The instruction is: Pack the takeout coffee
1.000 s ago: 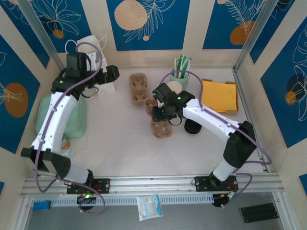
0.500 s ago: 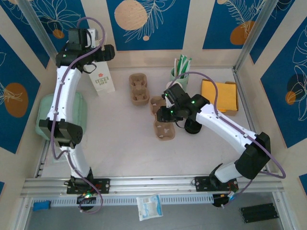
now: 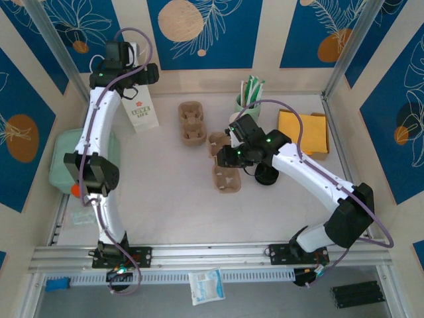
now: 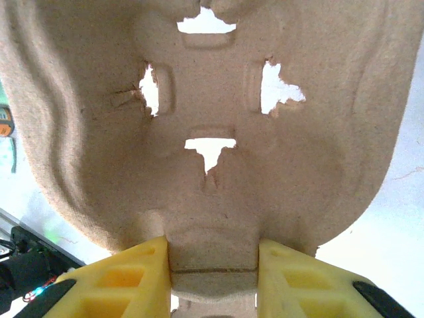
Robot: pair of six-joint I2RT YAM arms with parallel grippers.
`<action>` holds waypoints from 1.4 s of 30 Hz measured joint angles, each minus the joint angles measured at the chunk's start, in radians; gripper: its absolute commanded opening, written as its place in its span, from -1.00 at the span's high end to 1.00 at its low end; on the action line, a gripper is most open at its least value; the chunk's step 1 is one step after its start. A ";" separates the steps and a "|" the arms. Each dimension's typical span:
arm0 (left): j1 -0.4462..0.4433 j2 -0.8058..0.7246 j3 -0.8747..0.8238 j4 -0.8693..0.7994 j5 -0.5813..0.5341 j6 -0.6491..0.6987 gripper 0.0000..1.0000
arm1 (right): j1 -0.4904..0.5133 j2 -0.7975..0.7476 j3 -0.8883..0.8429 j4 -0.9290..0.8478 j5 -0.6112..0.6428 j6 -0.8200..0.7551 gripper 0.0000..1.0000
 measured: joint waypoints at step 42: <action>-0.017 0.233 0.174 0.160 -0.103 0.053 1.00 | -0.105 0.002 0.026 -0.004 -0.114 -0.011 0.36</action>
